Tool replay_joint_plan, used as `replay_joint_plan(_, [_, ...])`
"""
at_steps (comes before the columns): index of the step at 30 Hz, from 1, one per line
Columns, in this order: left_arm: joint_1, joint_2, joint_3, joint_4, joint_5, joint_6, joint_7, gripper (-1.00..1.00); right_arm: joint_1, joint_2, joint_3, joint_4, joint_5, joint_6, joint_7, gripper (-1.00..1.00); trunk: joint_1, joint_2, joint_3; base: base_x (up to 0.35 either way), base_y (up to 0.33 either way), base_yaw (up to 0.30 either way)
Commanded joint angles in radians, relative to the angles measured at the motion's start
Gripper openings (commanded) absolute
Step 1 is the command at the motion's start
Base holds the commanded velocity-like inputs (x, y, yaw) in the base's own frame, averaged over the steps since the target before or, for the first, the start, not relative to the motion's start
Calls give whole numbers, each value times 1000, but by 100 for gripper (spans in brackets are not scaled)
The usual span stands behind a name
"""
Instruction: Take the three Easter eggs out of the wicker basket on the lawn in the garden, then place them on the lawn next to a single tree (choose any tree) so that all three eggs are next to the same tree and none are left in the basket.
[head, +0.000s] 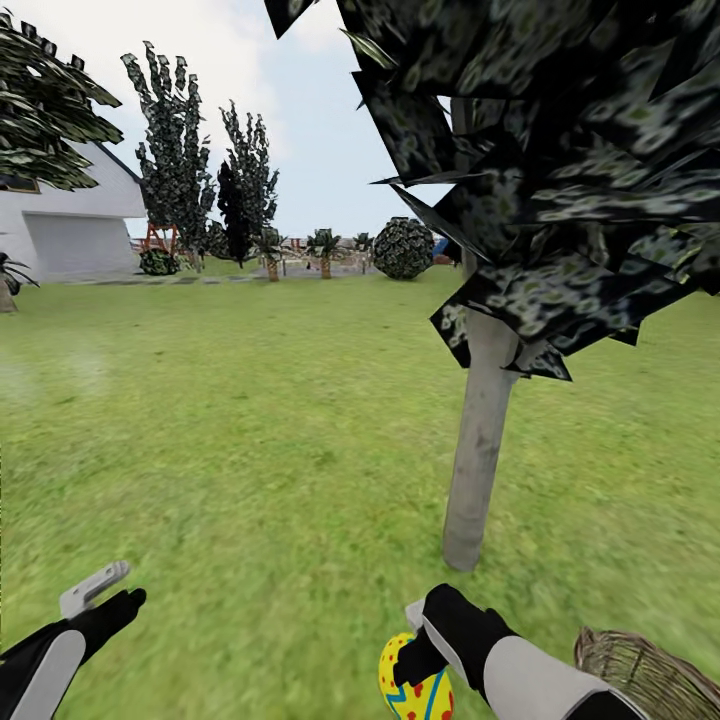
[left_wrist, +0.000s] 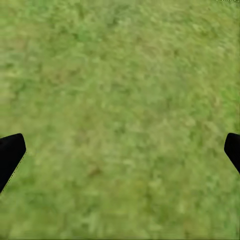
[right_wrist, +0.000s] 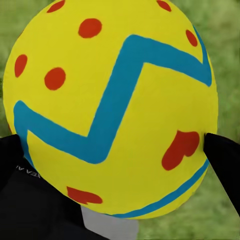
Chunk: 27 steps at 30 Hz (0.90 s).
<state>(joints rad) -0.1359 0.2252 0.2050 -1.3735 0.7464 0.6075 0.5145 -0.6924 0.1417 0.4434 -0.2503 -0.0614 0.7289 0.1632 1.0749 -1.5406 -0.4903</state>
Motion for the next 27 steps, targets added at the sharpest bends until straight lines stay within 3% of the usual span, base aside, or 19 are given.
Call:
replay_joint_plan(1, [-1, 0, -1, -1, 10, 2, 9, 100, -1, -1, 8, -1, -6, 4, 1, -100, 0, -1, -1, 58, 232, 0])
replay_joint_plan(7, [0, 0, -1, 0, 10, 2, 9, 100, -1, 1, 3, -4, -8, 0, 2, -100, 0, -1, -1, 123, 270, 0])
replay_joint_plan(9, [1, 0, -1, -1, 10, 2, 9, 100, -1, 2, -23, -5, -12, -3, 3, -100, 0, -1, -1, 7, 309, 0])
replay_joint_plan(12, [2, 0, -1, -2, 10, 0, 9, 100, -1, 0, -127, -7, -22, -21, 4, -100, 0, -1, -1, -66, 316, 0])
replay_joint_plan(16, [2, 0, -1, 0, 10, 0, 9, 100, -1, 0, -165, -7, -26, -66, 4, -100, 0, -1, -1, -141, 304, 0])
replay_joint_plan(27, [2, -1, -1, 2, 9, -10, 10, 100, 0, 1, -173, -12, -56, -78, 1, -100, 0, -1, -1, -49, 311, 0])
